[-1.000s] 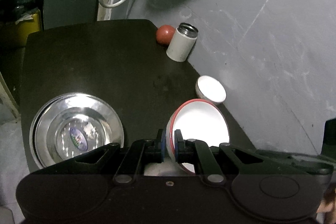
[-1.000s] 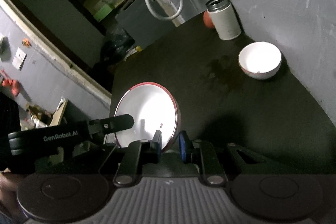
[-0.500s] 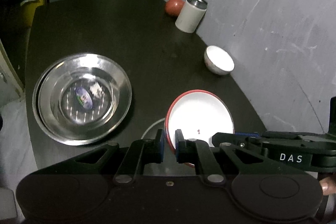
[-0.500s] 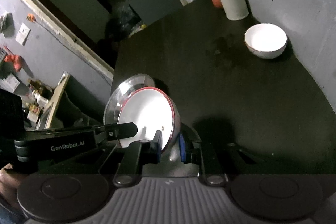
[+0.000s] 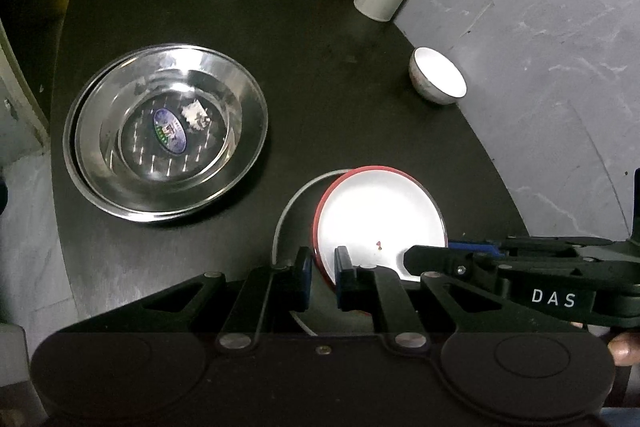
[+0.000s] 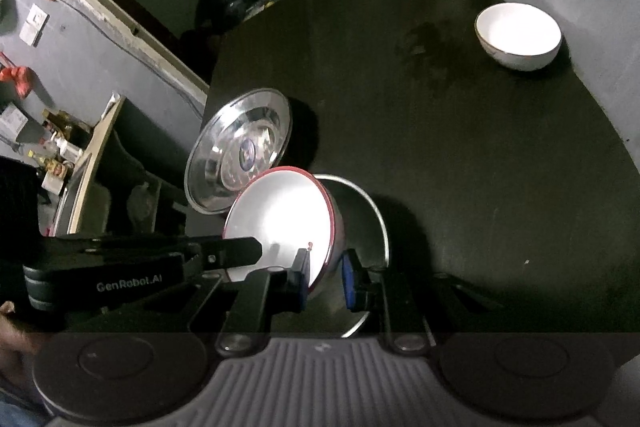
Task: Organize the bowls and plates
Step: 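Lower the white bowl into the steel bowl and open both grippers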
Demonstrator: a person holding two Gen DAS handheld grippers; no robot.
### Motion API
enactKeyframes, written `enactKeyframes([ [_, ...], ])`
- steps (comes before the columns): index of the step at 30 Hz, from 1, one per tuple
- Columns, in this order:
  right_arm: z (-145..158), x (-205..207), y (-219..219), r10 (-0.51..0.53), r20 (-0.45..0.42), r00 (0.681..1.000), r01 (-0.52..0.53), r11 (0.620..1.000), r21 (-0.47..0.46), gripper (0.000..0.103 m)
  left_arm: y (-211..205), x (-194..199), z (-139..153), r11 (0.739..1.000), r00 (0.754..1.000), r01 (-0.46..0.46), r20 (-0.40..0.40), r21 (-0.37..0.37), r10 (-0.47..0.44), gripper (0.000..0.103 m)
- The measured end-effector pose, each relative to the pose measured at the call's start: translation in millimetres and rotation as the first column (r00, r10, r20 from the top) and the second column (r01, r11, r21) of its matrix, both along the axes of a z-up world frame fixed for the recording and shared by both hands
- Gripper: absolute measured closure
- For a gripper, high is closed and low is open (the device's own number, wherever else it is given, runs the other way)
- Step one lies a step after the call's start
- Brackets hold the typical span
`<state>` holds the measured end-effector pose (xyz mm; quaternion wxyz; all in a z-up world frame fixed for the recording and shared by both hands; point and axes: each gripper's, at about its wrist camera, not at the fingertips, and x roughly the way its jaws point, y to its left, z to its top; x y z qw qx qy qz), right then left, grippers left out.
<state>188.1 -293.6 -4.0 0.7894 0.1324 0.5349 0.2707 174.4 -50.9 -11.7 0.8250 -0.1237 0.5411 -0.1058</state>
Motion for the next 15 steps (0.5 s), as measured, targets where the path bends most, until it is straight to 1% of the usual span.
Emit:
enactKeyframes([
  [6,-4,2,4,0.011,-0.018,1.0,-0.011,1.0,-0.011,0.083,-1,-1,-7,1.0,0.999,0.0,-0.036,-0.007,-0.001,0.091],
  [15,-10,3,4,0.008,-0.044,0.999,-0.01,0.999,-0.033,0.082,-6,1,-12,1.0,0.998,0.008,-0.055,-0.001,-0.008,0.09],
])
